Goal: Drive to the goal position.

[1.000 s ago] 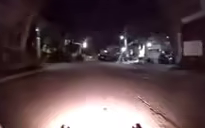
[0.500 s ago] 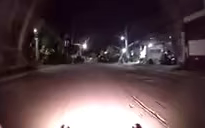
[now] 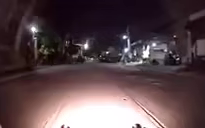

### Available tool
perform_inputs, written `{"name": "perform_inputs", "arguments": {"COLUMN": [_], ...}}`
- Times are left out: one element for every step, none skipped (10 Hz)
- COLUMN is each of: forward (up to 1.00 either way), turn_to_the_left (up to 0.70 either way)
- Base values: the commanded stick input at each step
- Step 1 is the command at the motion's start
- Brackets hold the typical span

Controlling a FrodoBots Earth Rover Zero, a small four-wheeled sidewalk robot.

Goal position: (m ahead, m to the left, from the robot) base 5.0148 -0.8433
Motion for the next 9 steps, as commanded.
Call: {"name": "perform_inputs", "arguments": {"forward": [0.85,0.85,0.85,0.85,0.85,0.85,0.85,0.85,0.85], "turn_to_the_left": [0.0,0.0,0.29,0.33,0.18,0.02,0.0,0.0,0.0]}}
